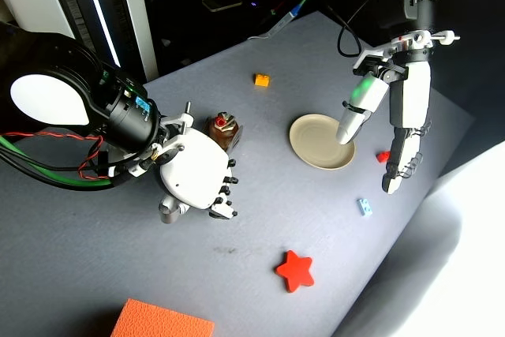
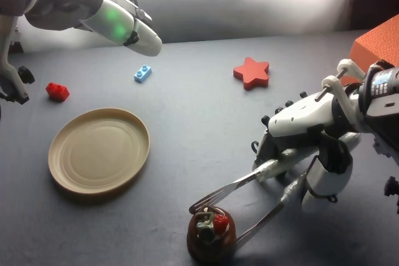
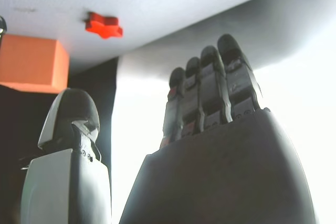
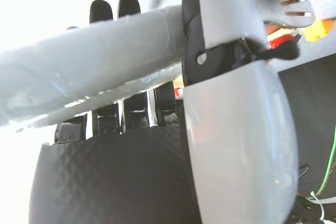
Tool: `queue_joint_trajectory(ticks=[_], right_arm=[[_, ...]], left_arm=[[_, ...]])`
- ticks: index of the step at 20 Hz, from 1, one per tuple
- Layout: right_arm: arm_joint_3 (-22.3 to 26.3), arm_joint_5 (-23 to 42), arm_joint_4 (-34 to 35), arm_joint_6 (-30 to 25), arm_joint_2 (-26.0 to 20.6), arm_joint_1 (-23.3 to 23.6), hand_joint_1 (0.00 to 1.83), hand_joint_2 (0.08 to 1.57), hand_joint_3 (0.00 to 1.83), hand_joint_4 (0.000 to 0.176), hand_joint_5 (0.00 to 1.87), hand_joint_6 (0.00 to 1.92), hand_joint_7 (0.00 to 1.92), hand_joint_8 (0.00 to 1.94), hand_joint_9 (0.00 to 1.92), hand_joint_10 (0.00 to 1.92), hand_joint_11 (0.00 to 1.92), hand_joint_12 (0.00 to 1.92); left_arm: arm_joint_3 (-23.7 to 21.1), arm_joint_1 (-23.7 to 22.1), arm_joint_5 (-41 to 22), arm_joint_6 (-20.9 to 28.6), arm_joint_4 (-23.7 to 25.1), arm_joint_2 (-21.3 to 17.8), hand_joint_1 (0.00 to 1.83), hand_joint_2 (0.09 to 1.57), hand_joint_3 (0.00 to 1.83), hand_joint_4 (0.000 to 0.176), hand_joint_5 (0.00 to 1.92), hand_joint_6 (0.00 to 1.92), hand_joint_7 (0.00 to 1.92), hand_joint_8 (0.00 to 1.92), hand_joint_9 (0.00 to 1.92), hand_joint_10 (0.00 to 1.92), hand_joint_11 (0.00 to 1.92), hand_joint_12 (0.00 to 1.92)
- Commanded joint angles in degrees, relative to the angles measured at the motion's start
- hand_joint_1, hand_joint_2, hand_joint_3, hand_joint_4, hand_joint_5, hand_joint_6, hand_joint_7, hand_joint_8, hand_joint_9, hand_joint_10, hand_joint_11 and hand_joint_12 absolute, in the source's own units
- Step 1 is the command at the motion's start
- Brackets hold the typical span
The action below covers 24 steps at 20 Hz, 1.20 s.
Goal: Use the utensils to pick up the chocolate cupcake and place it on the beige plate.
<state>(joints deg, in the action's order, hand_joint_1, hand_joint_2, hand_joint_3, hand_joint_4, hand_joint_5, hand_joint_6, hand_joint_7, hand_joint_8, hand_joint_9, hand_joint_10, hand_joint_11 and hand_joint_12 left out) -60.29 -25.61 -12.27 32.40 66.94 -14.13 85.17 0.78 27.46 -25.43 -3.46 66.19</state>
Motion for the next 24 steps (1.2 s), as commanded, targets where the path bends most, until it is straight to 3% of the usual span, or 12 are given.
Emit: queue_joint_trajectory(ticks=[1,4,7,8,9,10,11,12,15,17,24], right_arm=[[-0.1,3.9,-0.1,-0.1,0.0,0.1,1.18,0.97,0.00,0.000,0.62,0.01,0.72,0.16,0.45,0.76,0.07,1.39],[-0.1,4.0,-0.1,-0.1,0.2,-0.2,1.23,1.02,0.01,0.000,0.66,0.02,0.75,0.15,0.52,0.75,0.17,1.34],[-0.1,4.4,-0.1,-0.1,0.2,-0.2,1.27,1.05,0.00,0.000,0.79,0.03,0.83,0.27,0.56,0.92,0.29,1.41],[0.0,4.4,-0.1,-0.2,0.3,-0.2,1.33,1.12,0.00,0.000,0.82,0.03,0.89,0.95,0.59,0.94,0.33,1.44],[0.0,4.5,-0.1,-0.2,0.3,-0.2,1.34,1.15,0.00,0.000,0.85,0.04,0.86,1.16,0.64,0.97,0.41,1.43],[0.0,4.5,-0.1,-0.2,0.3,-0.2,1.34,1.15,0.00,0.000,0.85,0.04,0.86,1.16,0.64,0.97,0.41,1.43],[0.0,4.5,-0.1,-0.2,0.3,-0.2,1.35,1.19,0.00,0.000,0.78,0.85,0.79,1.32,0.80,1.34,0.55,1.43],[0.0,4.6,-0.1,-0.2,0.3,-0.2,1.35,1.20,0.00,0.000,0.79,1.00,0.75,1.41,0.80,1.50,0.55,1.52],[0.0,4.6,-0.1,-0.2,0.3,-0.1,1.35,1.22,0.00,0.000,0.70,1.17,0.76,1.38,0.78,1.49,0.60,1.51],[-0.1,4.1,-0.1,-0.2,0.2,0.3,1.35,1.20,0.00,0.000,0.78,1.08,0.76,1.38,0.78,1.46,0.61,1.50],[-0.3,1.3,-0.1,-3.2,-0.8,3.4,1.36,1.18,0.00,0.000,0.81,1.12,0.81,1.26,0.80,1.41,0.62,1.45]], left_arm=[[0.3,-0.8,-4.7,0.3,-0.2,-0.7,0.50,1.20,0.00,0.000,0.12,0.00,0.10,0.00,0.11,0.00,0.00,0.26],[0.3,-0.8,-4.7,0.3,-0.2,-0.7,0.55,1.19,0.00,0.000,0.14,0.00,0.12,0.00,0.13,0.00,0.00,0.29],[0.3,-0.9,-4.6,0.3,-0.2,-0.7,0.55,1.19,0.00,0.000,0.13,0.00,0.12,0.00,0.13,0.00,0.00,0.31],[0.3,-0.9,-4.5,0.3,-0.2,-0.7,0.56,1.19,0.00,0.000,0.12,0.00,0.11,0.00,0.12,0.00,0.00,0.28],[0.3,-0.9,-4.5,0.3,-0.2,-0.7,0.52,1.20,0.00,0.000,0.12,0.00,0.11,0.00,0.12,0.00,0.00,0.27],[0.3,-0.9,-4.5,0.3,-0.2,-0.7,0.52,1.20,0.00,0.000,0.12,0.00,0.11,0.00,0.12,0.00,0.00,0.27],[0.3,-0.9,-4.5,0.3,-0.2,-0.7,0.54,1.18,0.00,0.000,0.14,0.01,0.13,0.00,0.13,0.00,0.00,0.32],[0.3,-0.9,-4.5,0.3,-0.2,-0.7,0.53,1.20,0.00,0.000,0.11,0.00,0.10,0.00,0.11,0.00,0.00,0.28],[0.3,-0.9,-4.5,0.3,-0.2,-0.7,0.53,1.20,0.00,0.000,0.12,0.00,0.11,0.00,0.12,0.01,0.00,0.26],[0.3,-0.9,-4.5,0.3,-0.2,-0.7,0.56,1.19,0.00,0.000,0.14,0.00,0.13,0.00,0.15,0.01,0.00,0.32],[0.5,-0.9,-4.5,0.3,-0.2,-0.4,0.55,1.18,0.00,0.000,0.16,0.01,0.15,0.01,0.16,0.00,0.00,0.34]])
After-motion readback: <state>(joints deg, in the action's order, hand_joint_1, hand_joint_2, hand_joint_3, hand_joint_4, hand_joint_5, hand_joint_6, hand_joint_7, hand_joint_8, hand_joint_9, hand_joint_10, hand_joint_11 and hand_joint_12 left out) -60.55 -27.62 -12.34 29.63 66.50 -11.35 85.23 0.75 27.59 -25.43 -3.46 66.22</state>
